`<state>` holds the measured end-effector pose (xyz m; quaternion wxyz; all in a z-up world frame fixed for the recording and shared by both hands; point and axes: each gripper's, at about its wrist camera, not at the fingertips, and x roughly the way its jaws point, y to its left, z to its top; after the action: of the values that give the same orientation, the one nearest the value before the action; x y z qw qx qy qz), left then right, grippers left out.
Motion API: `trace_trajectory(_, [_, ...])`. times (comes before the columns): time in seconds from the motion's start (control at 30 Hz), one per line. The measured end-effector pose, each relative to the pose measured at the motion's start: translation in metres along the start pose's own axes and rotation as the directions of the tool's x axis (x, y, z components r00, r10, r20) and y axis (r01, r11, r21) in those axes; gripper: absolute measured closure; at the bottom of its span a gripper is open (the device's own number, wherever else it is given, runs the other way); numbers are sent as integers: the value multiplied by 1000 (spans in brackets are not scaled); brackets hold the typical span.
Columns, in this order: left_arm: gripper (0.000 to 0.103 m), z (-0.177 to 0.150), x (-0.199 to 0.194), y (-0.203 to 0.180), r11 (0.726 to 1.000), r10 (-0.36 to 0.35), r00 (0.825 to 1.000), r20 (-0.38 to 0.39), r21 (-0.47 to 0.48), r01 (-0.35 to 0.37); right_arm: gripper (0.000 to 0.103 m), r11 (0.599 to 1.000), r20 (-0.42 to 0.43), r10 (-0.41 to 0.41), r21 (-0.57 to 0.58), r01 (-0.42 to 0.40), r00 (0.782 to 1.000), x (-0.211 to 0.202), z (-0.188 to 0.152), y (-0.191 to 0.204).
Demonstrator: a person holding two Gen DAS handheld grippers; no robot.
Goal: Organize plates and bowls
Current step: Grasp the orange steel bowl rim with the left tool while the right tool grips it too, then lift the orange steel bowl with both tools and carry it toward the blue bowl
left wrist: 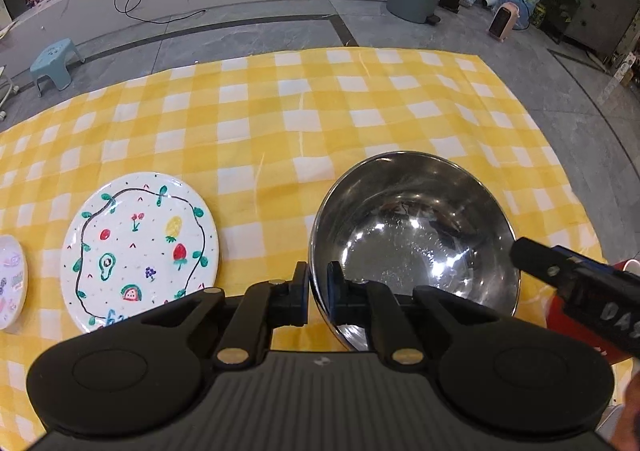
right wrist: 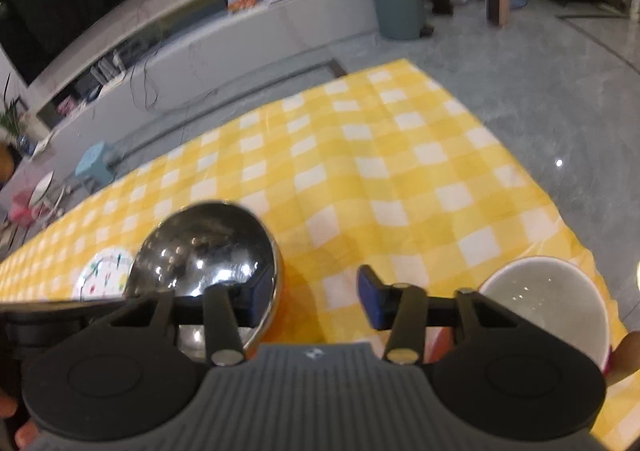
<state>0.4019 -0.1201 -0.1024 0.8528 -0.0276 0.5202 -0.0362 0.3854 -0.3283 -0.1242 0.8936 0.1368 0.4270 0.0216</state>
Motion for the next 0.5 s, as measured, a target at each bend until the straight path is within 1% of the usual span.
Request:
trace_trajectory(0.17, [94,-1,1,0,1000,-2,1000,1,16,2,58,998,68,-17,-65,21,998,1,-5,16])
trace_trajectory(0.2, [94,-1,2,0,1000,-6,1000,1,16,6,58,997,59,-12,-78,16,998,4,-7,19])
trace_trajectory(0.23, [94,-1,2,0,1000,-9,1000,-1,16,9,58,997,33,-5,-73,7,999,9,-8,20])
trace_trajectory(0.3, [94,-2,3,0,1000,-14,1000,0,15,14,58,999,-13,-4,-40,4,1000,20,-11,18])
trace_trajectory(0.4, [94,-3,3,0,999,-28,1000,5,19,28,57,999,-51,-6,-46,3,999,34,-20,18])
trace_trajectory(0.43, [94,-4,3,0,999,-32,999,6,22,32,57,999,-70,5,-47,-9,997,38,-22,18])
trace_trajectory(0.47, [94,-4,3,-1,999,-33,999,6,21,33,54,999,-101,27,-38,-31,995,43,-23,17])
trace_trajectory(0.5, [93,-5,4,-1,999,-34,999,4,16,34,54,998,-127,55,-11,-56,990,48,-25,15])
